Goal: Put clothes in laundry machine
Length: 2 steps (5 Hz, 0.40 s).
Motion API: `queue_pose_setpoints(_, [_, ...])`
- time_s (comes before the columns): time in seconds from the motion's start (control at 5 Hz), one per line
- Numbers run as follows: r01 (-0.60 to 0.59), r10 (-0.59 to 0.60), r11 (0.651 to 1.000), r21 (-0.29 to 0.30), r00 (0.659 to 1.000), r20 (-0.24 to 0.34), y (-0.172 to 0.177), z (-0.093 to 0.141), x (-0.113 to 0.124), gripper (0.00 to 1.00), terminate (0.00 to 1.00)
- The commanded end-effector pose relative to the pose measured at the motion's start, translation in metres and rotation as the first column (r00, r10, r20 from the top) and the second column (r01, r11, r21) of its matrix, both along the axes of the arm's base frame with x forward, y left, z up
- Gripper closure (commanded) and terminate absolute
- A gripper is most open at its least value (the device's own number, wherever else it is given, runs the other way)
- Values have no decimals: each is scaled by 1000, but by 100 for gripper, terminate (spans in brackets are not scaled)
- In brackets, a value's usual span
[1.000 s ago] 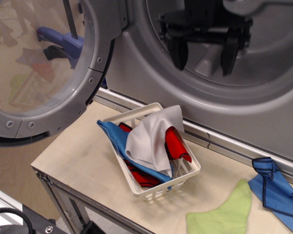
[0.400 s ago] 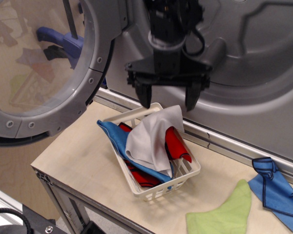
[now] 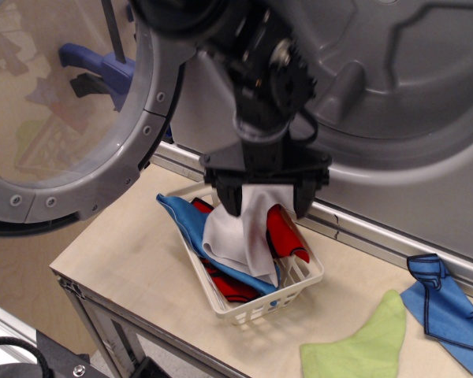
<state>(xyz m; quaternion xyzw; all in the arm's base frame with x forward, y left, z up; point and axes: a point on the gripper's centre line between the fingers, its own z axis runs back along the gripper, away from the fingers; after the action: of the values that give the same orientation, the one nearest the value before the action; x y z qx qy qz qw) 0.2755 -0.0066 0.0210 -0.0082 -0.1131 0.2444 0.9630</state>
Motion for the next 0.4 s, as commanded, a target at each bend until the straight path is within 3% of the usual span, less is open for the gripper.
queue_pose_setpoints(0.0, [-40,40,999,-10,999,10,4,-13,3,0,0])
queue_pose_setpoints(0.2, [-45,45,999,20,999,6,12,-20,1,0,0])
